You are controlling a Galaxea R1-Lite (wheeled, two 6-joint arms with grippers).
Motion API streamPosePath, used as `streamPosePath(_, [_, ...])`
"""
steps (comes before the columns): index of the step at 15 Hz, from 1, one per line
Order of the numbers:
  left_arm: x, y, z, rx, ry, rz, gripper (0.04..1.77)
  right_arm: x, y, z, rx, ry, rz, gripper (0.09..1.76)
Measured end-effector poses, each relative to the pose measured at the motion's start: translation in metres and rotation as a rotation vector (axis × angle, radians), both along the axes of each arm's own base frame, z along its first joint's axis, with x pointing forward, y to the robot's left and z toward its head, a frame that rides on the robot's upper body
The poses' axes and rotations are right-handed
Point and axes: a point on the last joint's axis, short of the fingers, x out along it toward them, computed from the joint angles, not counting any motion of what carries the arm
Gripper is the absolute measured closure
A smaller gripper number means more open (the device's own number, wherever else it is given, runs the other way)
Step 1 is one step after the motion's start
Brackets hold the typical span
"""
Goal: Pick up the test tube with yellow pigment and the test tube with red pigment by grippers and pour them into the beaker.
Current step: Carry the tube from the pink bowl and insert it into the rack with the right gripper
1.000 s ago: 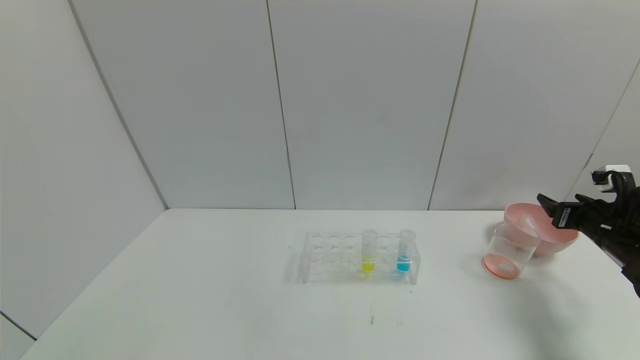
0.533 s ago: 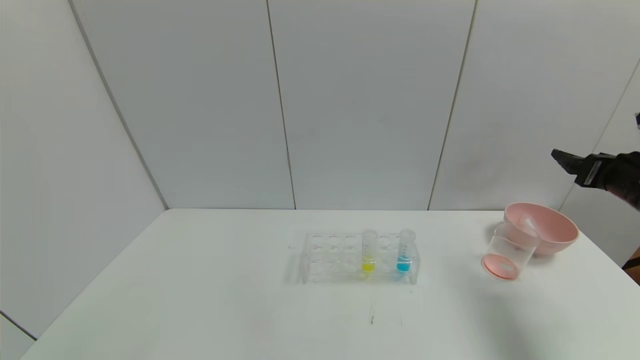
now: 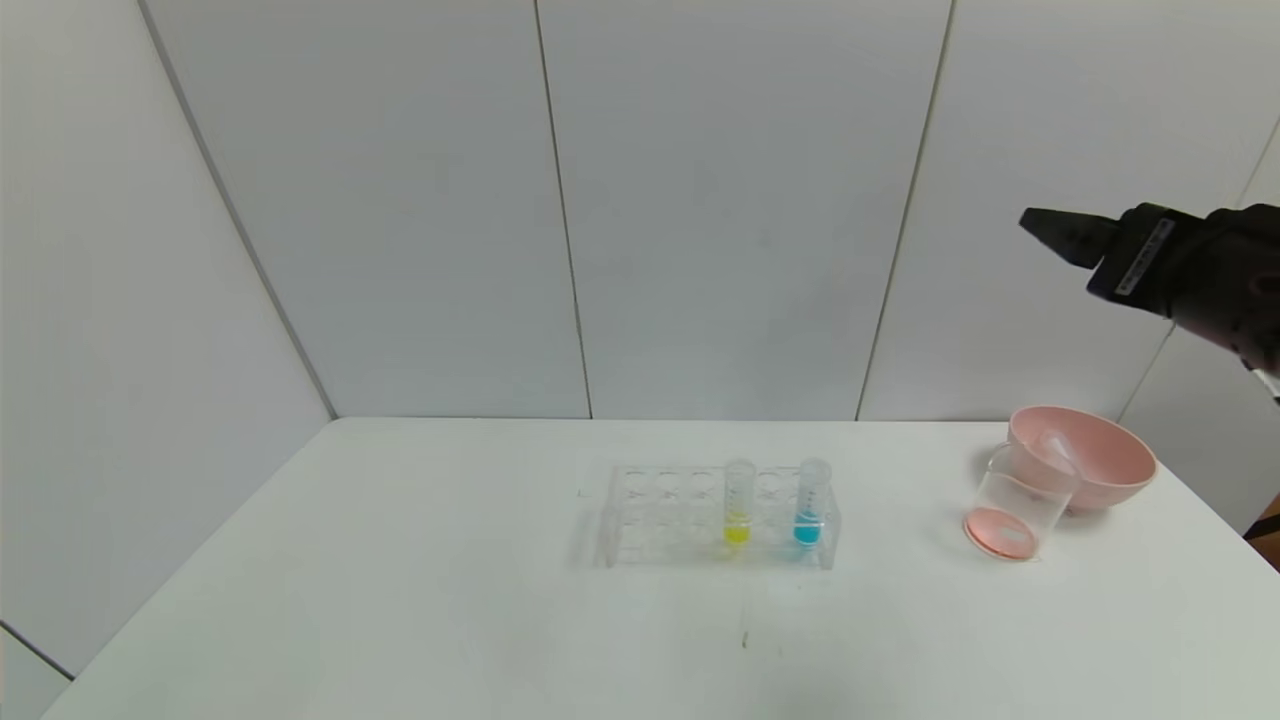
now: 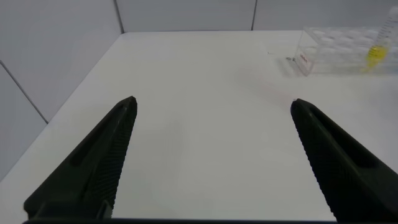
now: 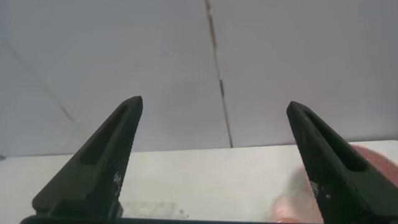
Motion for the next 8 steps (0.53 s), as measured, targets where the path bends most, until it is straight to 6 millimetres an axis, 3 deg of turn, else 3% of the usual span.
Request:
streamPosePath(4, [0.0, 0.0, 0.0, 0.0, 0.0, 0.0, 0.05, -0.044, 0.061, -0.026, -0.017, 0.017, 0.021, 0.17])
streamPosePath(8, [0.0, 0.0, 0.0, 0.0, 0.0, 0.0, 0.05, -0.073, 0.09, -0.063, -0.08, -0.058, 0.094, 0.16])
